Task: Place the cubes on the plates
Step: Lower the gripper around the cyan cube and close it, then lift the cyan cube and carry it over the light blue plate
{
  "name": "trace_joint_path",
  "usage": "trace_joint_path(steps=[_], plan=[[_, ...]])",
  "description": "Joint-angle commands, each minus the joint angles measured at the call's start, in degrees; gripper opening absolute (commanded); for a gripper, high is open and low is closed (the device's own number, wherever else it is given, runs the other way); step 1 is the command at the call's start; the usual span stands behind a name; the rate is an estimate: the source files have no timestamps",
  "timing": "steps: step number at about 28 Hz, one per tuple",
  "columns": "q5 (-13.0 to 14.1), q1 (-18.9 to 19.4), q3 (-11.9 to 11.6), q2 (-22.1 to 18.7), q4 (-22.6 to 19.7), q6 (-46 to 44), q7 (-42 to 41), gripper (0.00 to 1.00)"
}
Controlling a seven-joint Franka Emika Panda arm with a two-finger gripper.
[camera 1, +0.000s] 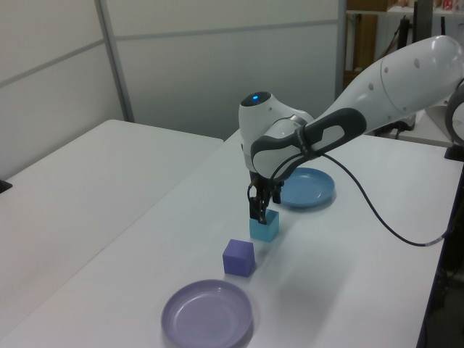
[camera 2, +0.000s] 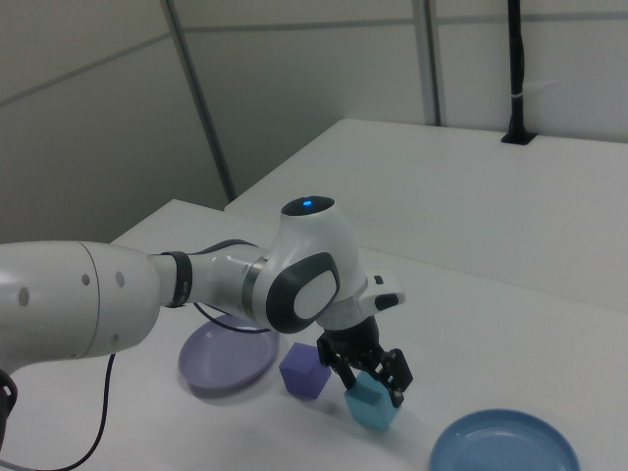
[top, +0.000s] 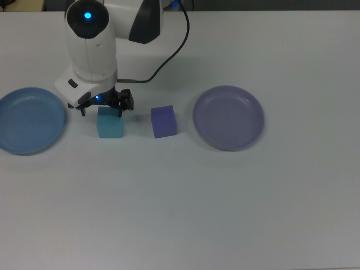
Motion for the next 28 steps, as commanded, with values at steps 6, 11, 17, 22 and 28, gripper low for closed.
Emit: trace_joint_path(steps=[6, 11, 17, 22, 28], plan=[[1.25, 0.44, 0.11, 0.44, -1.73, -0.10, -1.46, 0.83], [1.25, 0.35, 0.11, 0.44, -1.55, -0.10, -1.55, 0.34], [1.52, -0.09, 0.11, 0.09, -0.50, -0.19, -1.38, 0.08], [3.27, -2.98, -0.41, -2.80, 1.79, -1.07, -1.46, 0.10], [5.21, -10.53, -0.50, -3.25, 3.81, -2.65, -3.75, 0.12]])
